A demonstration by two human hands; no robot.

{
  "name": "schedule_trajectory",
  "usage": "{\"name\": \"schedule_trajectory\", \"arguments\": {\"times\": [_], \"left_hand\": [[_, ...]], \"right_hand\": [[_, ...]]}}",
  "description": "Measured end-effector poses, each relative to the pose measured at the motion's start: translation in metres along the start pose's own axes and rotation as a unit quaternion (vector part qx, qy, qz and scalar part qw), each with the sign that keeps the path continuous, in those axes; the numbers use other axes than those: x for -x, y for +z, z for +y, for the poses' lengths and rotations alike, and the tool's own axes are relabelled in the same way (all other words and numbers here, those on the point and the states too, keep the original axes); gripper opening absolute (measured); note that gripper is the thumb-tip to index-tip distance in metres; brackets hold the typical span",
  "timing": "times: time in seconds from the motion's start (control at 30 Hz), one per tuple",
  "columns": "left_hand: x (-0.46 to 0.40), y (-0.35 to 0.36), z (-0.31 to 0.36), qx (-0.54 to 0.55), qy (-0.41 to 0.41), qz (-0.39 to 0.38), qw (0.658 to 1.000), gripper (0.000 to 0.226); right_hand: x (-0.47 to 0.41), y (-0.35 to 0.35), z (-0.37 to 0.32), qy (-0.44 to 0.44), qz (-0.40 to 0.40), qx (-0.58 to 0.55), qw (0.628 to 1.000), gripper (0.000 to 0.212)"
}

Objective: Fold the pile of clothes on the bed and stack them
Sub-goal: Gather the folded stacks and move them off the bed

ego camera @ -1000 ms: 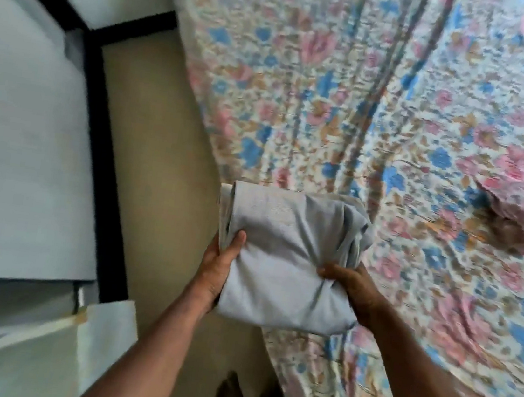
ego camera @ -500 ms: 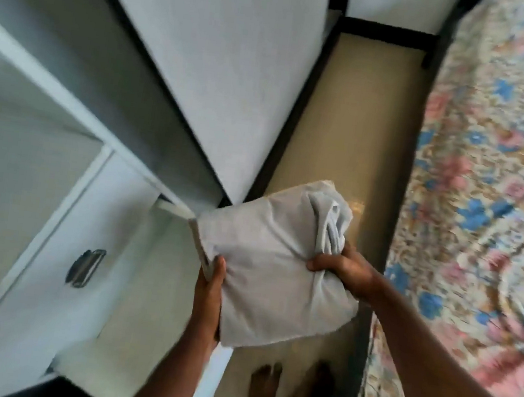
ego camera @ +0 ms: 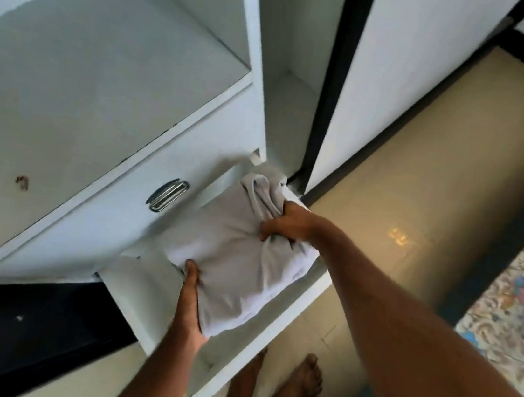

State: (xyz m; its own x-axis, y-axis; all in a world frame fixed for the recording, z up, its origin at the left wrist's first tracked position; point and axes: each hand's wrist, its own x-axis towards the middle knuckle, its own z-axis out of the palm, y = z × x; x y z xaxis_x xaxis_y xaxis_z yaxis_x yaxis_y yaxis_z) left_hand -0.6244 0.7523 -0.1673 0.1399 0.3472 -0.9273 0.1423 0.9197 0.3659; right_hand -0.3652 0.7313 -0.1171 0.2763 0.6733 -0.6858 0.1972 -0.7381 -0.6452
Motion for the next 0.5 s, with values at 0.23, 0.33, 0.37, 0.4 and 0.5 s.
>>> {"name": "schedule_trajectory", "arguments": {"times": [0.23, 0.33, 0.37, 0.4, 0.5], "left_hand": [[-0.051, -0.012, -0.011, 0.147, -0.032, -0.077, 0.986, 0.082], [-0.067, -0.006, -0.006, 0.126, -0.007, -0.061, 0.990, 0.069], [-0.072, -0.002, -0.003, 0.105, 0.002, -0.050, 0.993, 0.063], [-0.075, 0.003, 0.000, 0.079, 0.006, -0.039, 0.996, 0.057], [-0.085, 0.018, 0.005, 0.012, -0.014, -0.001, 1.000, 0.043]], "right_hand": [[-0.059, 0.032, 0.001, 0.054, -0.035, 0.051, 0.997, 0.046], [-0.074, 0.029, 0.002, 0.079, -0.004, 0.092, 0.993, 0.057], [-0.076, 0.029, 0.003, 0.077, 0.025, 0.138, 0.987, 0.062], [-0.074, 0.031, 0.003, 0.065, 0.066, 0.188, 0.978, 0.062], [-0.059, 0.053, 0.007, -0.036, 0.205, 0.331, 0.921, 0.051]]}}
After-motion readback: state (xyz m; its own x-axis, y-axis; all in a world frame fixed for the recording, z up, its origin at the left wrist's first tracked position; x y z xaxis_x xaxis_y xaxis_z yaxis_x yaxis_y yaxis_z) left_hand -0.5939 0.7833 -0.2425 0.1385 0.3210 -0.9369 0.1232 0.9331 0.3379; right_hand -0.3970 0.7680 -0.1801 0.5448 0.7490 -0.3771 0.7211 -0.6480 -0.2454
